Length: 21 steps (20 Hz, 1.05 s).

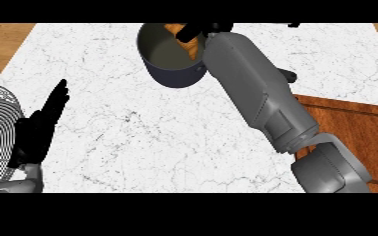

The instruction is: Pick the croissant from the cutting board and place it in the pot

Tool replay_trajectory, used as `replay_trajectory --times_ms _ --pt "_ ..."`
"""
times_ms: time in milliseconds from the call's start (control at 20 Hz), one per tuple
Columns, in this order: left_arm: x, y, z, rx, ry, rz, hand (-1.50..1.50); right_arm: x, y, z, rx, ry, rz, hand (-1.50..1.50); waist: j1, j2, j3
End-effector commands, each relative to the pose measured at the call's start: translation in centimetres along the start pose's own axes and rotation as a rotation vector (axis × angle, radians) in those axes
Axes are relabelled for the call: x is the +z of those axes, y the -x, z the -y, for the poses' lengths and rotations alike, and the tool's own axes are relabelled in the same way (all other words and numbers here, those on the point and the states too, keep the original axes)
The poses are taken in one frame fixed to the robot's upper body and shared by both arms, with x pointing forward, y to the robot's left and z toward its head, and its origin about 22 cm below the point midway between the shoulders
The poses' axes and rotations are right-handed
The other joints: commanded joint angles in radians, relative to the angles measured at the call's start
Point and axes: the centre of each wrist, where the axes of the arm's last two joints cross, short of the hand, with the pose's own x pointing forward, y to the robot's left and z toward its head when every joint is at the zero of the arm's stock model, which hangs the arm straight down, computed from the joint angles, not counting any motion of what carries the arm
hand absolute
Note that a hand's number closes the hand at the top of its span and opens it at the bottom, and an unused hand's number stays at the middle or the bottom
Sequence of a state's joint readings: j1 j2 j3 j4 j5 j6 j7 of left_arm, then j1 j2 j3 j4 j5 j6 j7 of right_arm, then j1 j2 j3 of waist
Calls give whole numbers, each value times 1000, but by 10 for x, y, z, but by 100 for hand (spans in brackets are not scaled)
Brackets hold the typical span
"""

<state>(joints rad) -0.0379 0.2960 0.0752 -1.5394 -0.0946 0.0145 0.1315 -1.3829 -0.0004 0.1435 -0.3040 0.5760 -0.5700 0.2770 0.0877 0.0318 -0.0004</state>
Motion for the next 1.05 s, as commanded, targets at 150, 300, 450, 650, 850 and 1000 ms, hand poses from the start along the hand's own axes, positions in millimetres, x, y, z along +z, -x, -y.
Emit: replay_trajectory --times_ms 150,300,450,650,850,1000 --pt "-1 2 4 -6 -12 -7 0 -7 -11 24 -370 229 73 -150 -13 -4 2" --pt "2 5 -7 1 -18 -7 0 -6 5 20 -450 232 37 -150 -17 -11 1" --pt "3 14 6 19 -9 -51 0 -6 -2 22 -515 132 44 -150 -36 -21 0" --pt "4 17 -5 4 -56 -59 0 0 11 17 -593 76 26 -150 -53 -27 0" --pt "5 -1 1 9 -76 -69 0 18 36 8 -641 61 48 -150 -73 -34 1" --pt "20 26 -30 -4 -74 -77 0 38 38 11 -649 56 51 -150 -100 -45 0"
